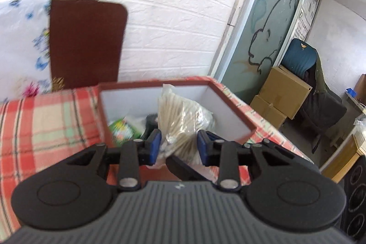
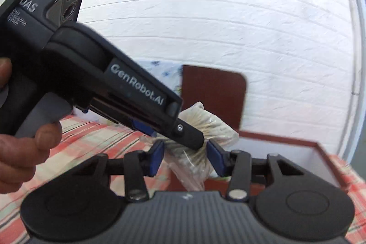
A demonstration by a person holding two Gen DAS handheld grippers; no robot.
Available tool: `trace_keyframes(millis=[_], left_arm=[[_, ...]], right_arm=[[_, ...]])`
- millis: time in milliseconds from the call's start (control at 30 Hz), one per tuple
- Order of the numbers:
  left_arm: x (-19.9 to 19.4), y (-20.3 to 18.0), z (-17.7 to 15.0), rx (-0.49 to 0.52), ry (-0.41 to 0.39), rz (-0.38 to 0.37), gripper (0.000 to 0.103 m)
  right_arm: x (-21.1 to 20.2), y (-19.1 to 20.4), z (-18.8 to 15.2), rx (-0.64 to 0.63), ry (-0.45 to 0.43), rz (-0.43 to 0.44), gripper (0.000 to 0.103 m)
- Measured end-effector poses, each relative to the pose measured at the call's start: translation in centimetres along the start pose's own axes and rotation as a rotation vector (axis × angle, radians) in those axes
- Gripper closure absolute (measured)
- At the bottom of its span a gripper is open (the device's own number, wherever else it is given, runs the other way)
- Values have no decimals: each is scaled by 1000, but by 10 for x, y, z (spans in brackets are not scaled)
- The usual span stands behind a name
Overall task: Organize objects
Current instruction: 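Carry the cotton swab bag into the brown box and release it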
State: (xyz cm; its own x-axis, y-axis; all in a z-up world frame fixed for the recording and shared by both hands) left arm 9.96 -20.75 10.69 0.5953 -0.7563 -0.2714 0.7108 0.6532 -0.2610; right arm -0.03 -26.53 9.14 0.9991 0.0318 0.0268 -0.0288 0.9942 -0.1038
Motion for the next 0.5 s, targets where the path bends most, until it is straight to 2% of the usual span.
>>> trace_keyframes(millis=[167,200,233,267,300,367,433,500], left_arm=[[68,-24,-1,44,27,19,63],[81,-26,-4,54,39,40,55],[89,-27,-7,79,57,90,47],[98,-27,-11,108,69,146,47],[102,-24,-11,140,85,205,47],[98,-18,-13,154,95,253,47],[85,-17,-11,163,85,267,43],[69,-18,-9,200,74,317,39]], right_arm=[[32,-45,-12,-26,40,-83,57],[40,-53,-18,-37,56,-98,52],[50,-60,-24,-49,77,-114,36],[61,-66,-33,-65,119,-134,25],[68,-72,-41,-73,156,-159,20],[69,-83,-47,-29,194,-184,22],[55,-90,-42,56,164,-174,20],[37,-93,-37,109,136,-186,20]])
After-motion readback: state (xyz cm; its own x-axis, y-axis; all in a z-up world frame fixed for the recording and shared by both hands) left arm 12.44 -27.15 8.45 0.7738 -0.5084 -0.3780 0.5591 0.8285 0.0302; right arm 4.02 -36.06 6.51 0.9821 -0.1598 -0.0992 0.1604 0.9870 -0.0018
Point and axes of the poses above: each gripper's, at about its wrist camera, not at the fingertips, and x roughly the way its jaws point, y to its left, z to its top, the point moved 4 cm from there along x, roughly the way its jaws point, and after that the axes turned 13 degrees about -y, right-handed, at the moved point
